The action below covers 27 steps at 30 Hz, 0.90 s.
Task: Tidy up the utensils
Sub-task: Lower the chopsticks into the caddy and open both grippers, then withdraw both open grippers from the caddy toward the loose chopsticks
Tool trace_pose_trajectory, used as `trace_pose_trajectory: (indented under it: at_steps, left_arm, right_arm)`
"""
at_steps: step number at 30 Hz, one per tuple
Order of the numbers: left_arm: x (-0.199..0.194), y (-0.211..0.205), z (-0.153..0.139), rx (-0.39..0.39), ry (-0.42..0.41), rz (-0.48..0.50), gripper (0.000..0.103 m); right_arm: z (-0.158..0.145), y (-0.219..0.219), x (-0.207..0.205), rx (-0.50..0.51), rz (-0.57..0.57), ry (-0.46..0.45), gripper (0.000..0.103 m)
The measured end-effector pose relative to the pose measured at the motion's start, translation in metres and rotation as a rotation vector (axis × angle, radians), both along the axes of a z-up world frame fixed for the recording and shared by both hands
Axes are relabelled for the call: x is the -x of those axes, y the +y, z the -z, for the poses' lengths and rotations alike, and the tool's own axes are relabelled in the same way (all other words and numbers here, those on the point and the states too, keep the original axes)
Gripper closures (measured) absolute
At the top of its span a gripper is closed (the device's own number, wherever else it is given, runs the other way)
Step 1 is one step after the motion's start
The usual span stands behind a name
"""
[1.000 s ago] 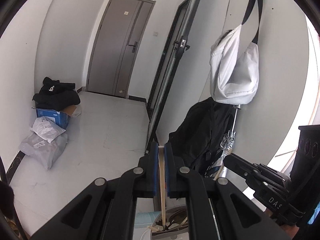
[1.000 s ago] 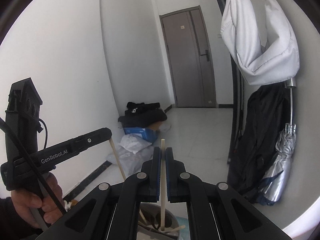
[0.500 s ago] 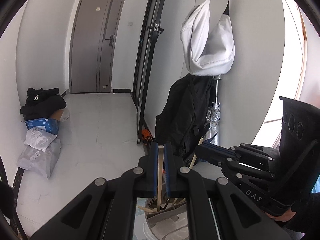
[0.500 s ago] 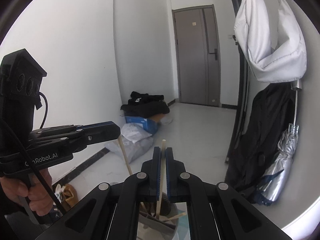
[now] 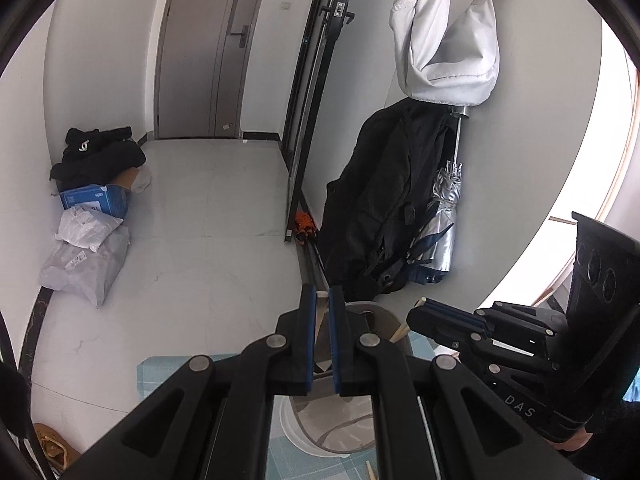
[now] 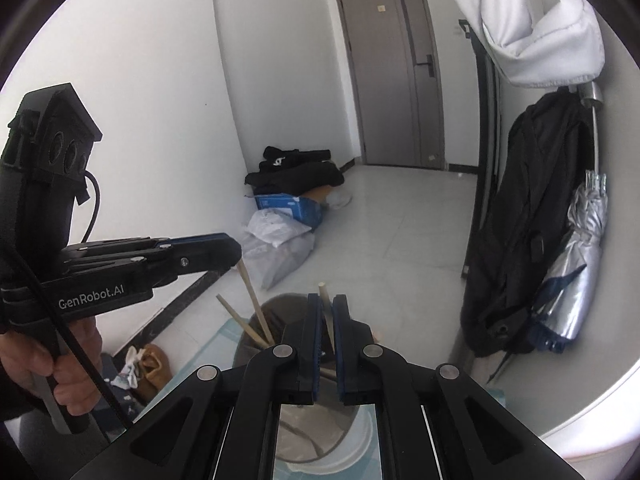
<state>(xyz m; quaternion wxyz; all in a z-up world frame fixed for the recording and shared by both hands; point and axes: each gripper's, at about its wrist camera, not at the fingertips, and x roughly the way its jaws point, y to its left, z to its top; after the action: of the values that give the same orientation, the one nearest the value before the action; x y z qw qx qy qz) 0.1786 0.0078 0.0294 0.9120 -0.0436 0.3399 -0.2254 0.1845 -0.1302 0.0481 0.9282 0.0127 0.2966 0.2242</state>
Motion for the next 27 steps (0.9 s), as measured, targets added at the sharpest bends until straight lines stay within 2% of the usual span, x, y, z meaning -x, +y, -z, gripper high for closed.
trace_pose_trajectory:
  at_steps: [3,7,10,12,15,18,19,20,21,26,27]
  left_arm:
    - [0.001,-0.001,0.004,-0.001,0.030,0.002,0.100]
    - [0.006,0.002,0.003,-0.008,0.066,-0.047,0.099]
    - [0.015,0.005,-0.003,-0.004,0.060,-0.076,0.086]
    - [0.022,0.007,-0.010,0.012,0.054,-0.091,0.069]
    - [0.034,0.006,-0.020,-0.008,0.029,-0.120,0.064]
    - [0.046,0.004,-0.028,-0.030,0.025,-0.152,0.062]
    - [0.052,0.003,-0.031,-0.034,0.025,-0.169,0.058]
    - [0.056,0.003,-0.032,-0.037,0.023,-0.187,0.049]
    - [0.062,0.003,-0.034,-0.038,0.016,-0.204,0.042]
    - [0.090,0.004,-0.037,-0.041,-0.009,-0.239,0.035]
    - [0.095,0.004,-0.036,-0.037,-0.008,-0.239,0.029]
  right_arm:
    - [0.002,-0.002,0.003,-0.005,0.000,0.018,0.096]
    - [0.001,-0.013,0.012,-0.028,0.025,0.030,0.096]
    - [-0.003,-0.021,0.023,-0.045,0.021,0.041,0.094]
    - [-0.006,-0.025,0.029,-0.039,0.030,0.048,0.089]
    - [-0.013,-0.031,0.042,-0.035,0.048,0.035,0.085]
    - [-0.021,-0.035,0.058,-0.044,0.066,0.017,0.074]
    - [-0.024,-0.036,0.065,-0.044,0.077,0.009,0.066]
    - [-0.026,-0.037,0.071,-0.044,0.085,0.000,0.062]
    - [-0.029,-0.036,0.076,-0.043,0.090,-0.007,0.061]
    - [-0.035,-0.034,0.109,-0.059,0.109,-0.022,0.053]
    - [-0.035,-0.034,0.116,-0.062,0.113,-0.024,0.051]
